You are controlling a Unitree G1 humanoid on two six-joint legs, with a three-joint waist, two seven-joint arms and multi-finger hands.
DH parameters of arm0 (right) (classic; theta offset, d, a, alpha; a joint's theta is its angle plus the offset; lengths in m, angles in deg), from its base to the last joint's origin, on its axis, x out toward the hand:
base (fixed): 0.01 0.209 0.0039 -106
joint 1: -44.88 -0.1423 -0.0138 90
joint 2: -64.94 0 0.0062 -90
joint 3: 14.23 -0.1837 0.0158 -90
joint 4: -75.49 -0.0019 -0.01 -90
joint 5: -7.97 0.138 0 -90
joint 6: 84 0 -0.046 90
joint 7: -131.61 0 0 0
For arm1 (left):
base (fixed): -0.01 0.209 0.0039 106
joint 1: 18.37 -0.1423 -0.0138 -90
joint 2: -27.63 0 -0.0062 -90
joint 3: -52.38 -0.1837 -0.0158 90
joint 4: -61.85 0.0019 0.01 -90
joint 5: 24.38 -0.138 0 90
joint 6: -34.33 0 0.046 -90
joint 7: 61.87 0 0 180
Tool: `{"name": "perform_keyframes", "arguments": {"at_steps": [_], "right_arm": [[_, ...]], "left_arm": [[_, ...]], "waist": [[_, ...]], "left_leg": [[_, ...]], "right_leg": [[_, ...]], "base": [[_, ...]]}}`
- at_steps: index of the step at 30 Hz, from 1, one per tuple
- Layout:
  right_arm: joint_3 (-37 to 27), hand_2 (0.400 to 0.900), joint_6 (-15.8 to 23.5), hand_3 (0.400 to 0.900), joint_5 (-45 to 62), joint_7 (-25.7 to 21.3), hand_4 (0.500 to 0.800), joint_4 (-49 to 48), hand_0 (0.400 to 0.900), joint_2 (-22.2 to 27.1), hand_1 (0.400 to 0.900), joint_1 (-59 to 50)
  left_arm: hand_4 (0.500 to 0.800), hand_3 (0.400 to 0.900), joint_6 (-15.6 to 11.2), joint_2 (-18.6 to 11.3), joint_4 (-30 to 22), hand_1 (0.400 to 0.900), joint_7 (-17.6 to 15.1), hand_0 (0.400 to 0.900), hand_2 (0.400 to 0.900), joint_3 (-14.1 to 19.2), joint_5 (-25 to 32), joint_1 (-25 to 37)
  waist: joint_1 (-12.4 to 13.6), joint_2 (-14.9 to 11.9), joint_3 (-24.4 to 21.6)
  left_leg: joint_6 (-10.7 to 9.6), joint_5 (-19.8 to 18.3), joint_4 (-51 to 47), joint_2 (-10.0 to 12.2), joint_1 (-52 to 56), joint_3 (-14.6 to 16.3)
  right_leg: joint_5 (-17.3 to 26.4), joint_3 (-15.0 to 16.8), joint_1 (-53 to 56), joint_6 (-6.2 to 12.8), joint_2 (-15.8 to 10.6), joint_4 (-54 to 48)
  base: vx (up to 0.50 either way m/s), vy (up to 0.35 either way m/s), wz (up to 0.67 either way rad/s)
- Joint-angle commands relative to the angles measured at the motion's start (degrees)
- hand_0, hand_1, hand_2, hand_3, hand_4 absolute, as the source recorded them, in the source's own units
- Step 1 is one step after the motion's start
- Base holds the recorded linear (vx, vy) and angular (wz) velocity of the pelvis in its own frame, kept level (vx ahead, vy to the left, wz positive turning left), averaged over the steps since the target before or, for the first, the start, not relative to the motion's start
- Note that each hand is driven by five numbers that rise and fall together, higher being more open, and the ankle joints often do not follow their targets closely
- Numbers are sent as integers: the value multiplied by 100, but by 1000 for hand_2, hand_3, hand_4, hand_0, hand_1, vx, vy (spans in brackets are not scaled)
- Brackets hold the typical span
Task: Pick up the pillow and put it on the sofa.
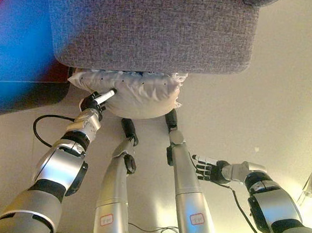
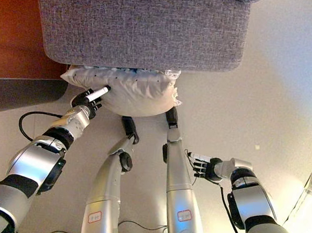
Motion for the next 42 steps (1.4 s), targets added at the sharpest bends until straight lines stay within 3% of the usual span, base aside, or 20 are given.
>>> {"name": "perform_keyframes", "arguments": {"at_steps": [1,3,4,22,34,42], "right_arm": [[134,900,-351,900,61,-39,800,367,900,230,900,247],[138,900,-333,900,75,-34,800,367,900,228,900,229],[141,900,-343,900,93,-67,800,355,900,217,900,225],[190,900,-63,900,52,-129,800,266,900,270,900,347],[322,900,196,900,-13,-52,800,48,900,74,900,969],[270,900,276,900,-168,18,800,32,900,-110,900,1431]], "left_arm": [[500,400,-158,-257,255,400,-8,400,400,76,145,506],[500,400,-203,-251,228,400,17,400,400,54,134,564],[500,400,-205,-228,194,400,44,400,400,24,132,583],[500,400,-169,-234,-116,400,-124,400,400,-23,269,413],[500,400,-407,49,-690,400,198,400,400,-195,-262,-645],[500,400,-491,277,-991,400,501,400,400,-145,-844,-1706]], "waist": [[-169,193,35],[-176,187,35],[-204,160,37],[-151,167,37],[73,100,26],[333,161,-451]], "left_leg": [[-349,-936,775,-131,-323,-197],[-357,-948,758,-129,-345,-203],[-331,-741,706,-144,-432,-146],[-450,-569,523,-83,-100,-77],[-516,-430,158,-126,1354,36],[-541,-328,-484,-263,2478,-18]], "right_leg": [[-539,-119,-116,54,235,-53],[-549,-109,-130,62,239,-75],[-360,-113,-196,44,217,-150],[-337,-145,219,44,102,-409],[-410,-427,1703,32,-120,-641],[-614,-573,2907,-2,-217,-940]], "base": [[0,0,0],[-69,-21,2],[-136,-45,4],[-36,1,-1],[9,-25,2],[60,-49,4]]}}
